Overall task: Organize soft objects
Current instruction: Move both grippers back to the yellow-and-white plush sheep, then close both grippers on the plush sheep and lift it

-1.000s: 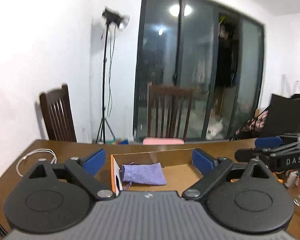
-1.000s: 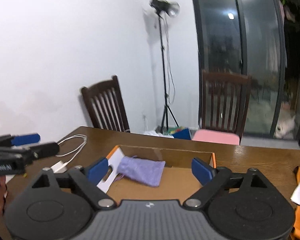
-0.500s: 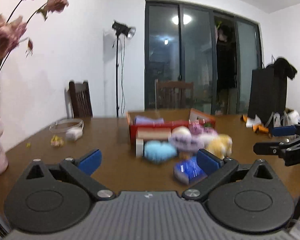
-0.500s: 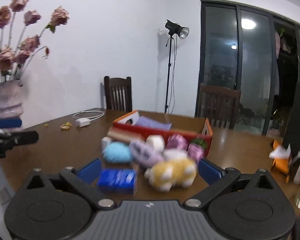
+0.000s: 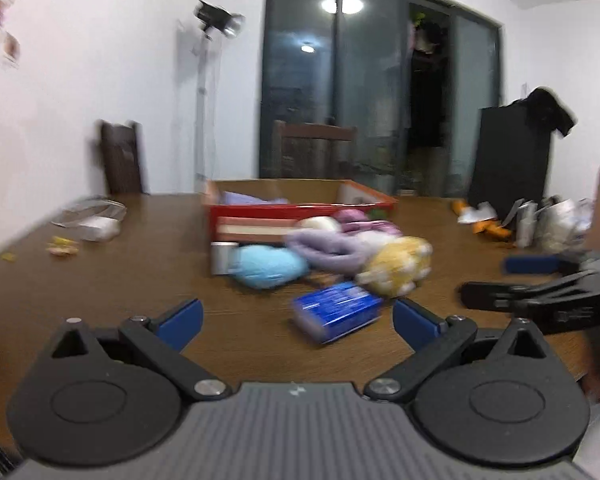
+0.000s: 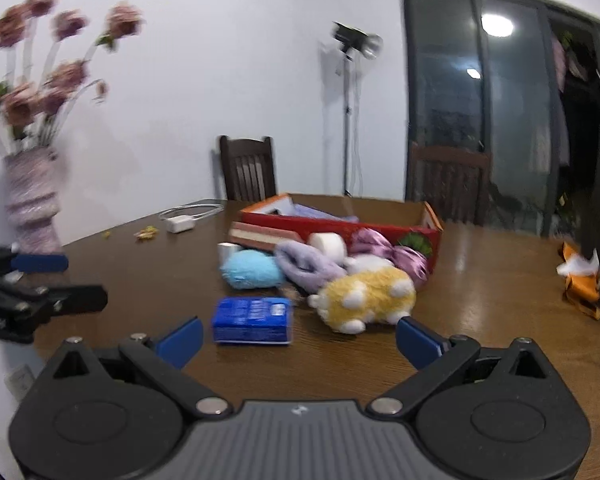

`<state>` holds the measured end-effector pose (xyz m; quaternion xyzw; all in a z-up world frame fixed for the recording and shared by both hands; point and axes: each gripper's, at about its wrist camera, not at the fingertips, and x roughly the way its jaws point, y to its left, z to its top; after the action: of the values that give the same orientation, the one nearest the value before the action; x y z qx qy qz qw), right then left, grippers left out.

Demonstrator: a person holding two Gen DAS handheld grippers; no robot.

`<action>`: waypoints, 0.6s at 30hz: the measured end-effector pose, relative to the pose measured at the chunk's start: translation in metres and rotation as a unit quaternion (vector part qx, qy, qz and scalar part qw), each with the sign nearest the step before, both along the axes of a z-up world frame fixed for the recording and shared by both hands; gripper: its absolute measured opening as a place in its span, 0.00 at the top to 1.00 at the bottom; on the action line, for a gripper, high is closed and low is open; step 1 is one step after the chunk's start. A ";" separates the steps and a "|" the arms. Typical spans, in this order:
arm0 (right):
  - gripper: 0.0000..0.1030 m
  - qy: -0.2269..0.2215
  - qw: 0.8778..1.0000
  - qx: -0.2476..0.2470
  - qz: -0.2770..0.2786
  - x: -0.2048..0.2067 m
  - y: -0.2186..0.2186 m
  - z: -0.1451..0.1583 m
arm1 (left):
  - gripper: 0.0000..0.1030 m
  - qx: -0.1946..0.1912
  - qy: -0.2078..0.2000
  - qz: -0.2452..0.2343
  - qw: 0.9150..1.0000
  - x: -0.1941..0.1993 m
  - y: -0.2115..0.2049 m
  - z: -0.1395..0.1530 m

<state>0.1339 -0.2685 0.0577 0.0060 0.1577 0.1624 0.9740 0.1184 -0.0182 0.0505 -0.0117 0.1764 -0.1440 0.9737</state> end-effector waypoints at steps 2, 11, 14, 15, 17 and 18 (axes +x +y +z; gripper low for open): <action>0.08 0.022 0.999 0.033 -0.011 0.023 -0.016 0.000 | 0.00 -0.024 0.014 -0.024 0.999 0.021 -0.012 0.003; 0.26 0.074 0.990 0.120 0.000 0.144 -0.061 0.001 | 0.53 -0.073 0.134 -0.086 0.985 0.131 -0.088 -0.005; 0.29 0.105 0.985 0.138 0.010 0.178 -0.065 -0.009 | 0.53 -0.061 0.163 -0.068 0.982 0.152 -0.101 -0.018; 0.34 0.117 0.983 0.145 0.012 0.186 -0.066 -0.014 | 0.53 -0.061 0.172 -0.064 0.981 0.156 -0.103 -0.022; 0.48 0.141 0.978 0.151 0.015 0.194 -0.068 -0.022 | 0.53 -0.069 0.181 -0.066 0.979 0.160 -0.103 -0.025; 0.49 0.142 0.977 0.158 0.019 0.192 -0.070 -0.024 | 0.52 -0.082 0.179 -0.080 0.977 0.157 -0.101 -0.025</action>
<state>0.3259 -0.3388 0.0335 0.1795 0.2665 0.2011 0.9254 0.2756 -0.1193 0.0250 -0.1026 0.3357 -0.2313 0.9073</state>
